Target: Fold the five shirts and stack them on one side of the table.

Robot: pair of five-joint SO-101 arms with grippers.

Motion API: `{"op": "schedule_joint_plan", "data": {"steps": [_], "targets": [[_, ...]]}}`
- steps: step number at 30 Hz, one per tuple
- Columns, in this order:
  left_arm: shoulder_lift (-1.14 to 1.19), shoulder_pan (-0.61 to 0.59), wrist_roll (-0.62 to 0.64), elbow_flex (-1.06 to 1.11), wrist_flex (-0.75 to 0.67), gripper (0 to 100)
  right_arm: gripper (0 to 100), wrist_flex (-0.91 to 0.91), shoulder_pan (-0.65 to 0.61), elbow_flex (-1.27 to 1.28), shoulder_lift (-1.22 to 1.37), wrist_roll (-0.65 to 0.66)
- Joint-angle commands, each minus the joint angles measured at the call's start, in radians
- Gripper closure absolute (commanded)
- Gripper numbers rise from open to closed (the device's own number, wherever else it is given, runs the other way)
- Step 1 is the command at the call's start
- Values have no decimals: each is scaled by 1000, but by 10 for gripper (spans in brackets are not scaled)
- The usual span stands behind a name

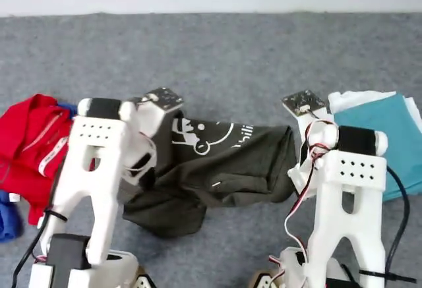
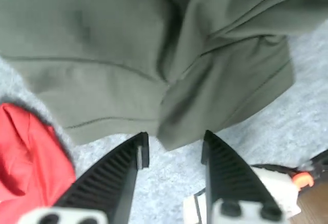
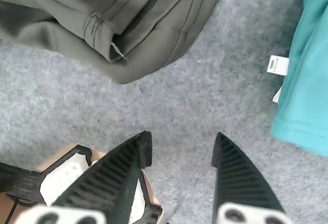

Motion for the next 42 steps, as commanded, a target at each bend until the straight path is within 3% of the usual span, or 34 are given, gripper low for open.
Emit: {"op": "schedule_joint_plan", "data": {"steps": [1,7,15,20,29,34,42], "targets": [[-35,-109,-61,-8,28,827,801,18,-7,-38,-27,5],[-29,-264,-172,38,23,827,801,16,-7,-38,-27,5],[-26,-479,-219,-28,-23,825,801,16,-7,-38,-27,5],[-25,-480,-249,77,-40,826,801,-15,-12,-18,-27,5],[-25,-407,-219,196,-273,826,801,-110,-124,97,-25,5],[-25,-336,-121,200,-422,824,801,-127,-127,97,-18,5],[-23,-299,-121,369,-614,824,801,-119,-120,97,-18,5]]}}
